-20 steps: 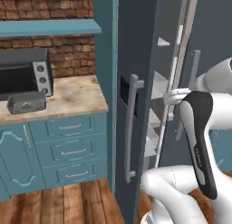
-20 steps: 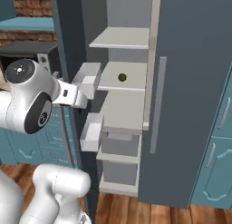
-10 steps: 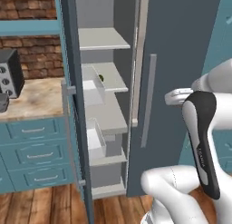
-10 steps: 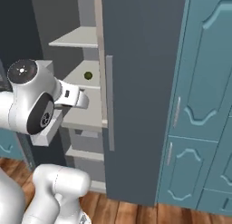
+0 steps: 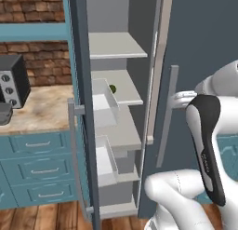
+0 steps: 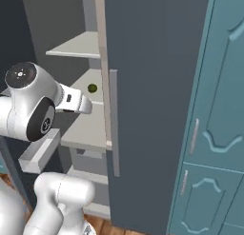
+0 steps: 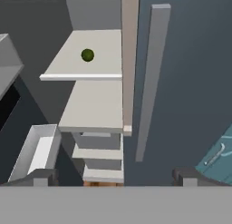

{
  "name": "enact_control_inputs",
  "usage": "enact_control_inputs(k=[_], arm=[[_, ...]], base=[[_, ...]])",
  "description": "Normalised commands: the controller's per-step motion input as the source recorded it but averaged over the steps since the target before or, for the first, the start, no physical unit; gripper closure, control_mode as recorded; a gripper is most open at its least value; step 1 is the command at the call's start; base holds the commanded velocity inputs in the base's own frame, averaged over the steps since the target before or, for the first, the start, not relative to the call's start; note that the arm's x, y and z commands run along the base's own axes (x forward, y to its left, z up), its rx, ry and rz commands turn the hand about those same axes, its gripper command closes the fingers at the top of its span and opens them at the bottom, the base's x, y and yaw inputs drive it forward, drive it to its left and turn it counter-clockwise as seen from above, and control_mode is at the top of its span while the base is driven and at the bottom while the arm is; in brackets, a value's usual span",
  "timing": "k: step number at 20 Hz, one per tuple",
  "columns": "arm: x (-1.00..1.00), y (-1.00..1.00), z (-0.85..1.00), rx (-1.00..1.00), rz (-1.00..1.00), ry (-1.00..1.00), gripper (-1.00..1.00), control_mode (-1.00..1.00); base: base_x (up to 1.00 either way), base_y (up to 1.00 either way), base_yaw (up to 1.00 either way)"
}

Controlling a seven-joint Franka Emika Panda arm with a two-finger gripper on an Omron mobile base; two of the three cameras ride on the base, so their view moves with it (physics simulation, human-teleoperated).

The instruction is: Take the lime and mushroom out of the freezer and place them in the tupperware container on the counter. Then put the tupperware containing the vegetables back in the freezer.

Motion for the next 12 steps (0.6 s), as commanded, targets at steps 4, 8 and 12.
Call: enact_control_inputs(k=[4,8,12], arm=[[0.00,0.00,0.00,0.00,0.00,0.00,-1.00,1.00],[0.00,0.00,0.00,0.00,0.00,0.00,-1.00,1.00],[0.00,0.00,0.00,0.00,0.00,0.00,-1.00,1.00]], base=[[0.59,0.14,0.05],[0.06,0.21,0.00],[-0.12,0.26,0.00]])
